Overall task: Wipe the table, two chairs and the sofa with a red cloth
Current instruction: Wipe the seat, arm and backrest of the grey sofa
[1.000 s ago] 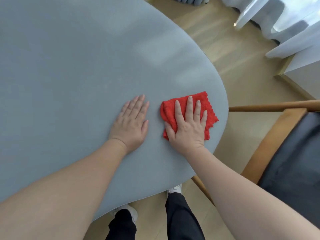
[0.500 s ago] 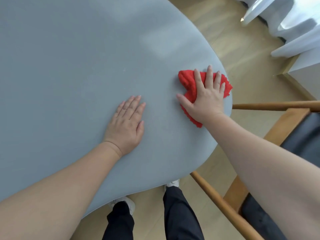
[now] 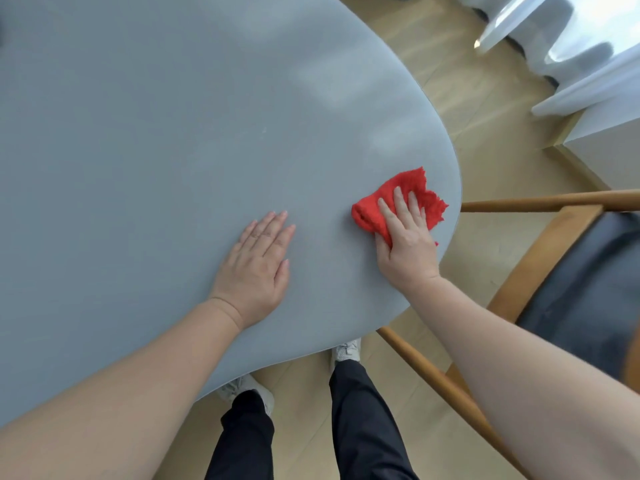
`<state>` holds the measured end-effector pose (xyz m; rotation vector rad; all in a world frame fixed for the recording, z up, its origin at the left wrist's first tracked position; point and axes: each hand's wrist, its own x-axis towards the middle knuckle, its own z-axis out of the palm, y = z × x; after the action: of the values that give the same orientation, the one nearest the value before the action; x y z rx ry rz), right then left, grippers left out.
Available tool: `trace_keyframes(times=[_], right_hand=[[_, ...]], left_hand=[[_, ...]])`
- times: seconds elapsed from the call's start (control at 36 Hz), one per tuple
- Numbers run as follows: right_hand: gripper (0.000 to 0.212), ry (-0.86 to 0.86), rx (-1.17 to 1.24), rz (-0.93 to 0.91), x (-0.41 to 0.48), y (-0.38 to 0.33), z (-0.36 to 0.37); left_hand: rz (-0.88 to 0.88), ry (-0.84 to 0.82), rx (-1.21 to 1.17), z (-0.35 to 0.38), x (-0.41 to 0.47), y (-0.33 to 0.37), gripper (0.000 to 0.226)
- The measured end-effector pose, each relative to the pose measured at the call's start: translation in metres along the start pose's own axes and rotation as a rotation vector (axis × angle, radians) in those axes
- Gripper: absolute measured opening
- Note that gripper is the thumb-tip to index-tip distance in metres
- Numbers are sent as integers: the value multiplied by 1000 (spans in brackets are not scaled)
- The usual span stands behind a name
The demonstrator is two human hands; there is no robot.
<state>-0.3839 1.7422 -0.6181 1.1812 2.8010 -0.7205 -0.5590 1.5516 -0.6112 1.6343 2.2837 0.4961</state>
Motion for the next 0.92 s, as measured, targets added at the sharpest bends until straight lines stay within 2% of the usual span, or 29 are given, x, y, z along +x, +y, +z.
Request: trace_keyframes(times=[0.28,0.44,0.92], right_hand=[[50,-46,47,-94,-117,-30,36],[54,11,-79,-14,-105,-41,48],[49,195,-95,23,-64,-22,50]], left_hand=[[16,-27,-12,-14,-15,-1,49],[42,-64,-4,-19,-26,-9,51],[107,-27,-2,-23,-18,-31,51]])
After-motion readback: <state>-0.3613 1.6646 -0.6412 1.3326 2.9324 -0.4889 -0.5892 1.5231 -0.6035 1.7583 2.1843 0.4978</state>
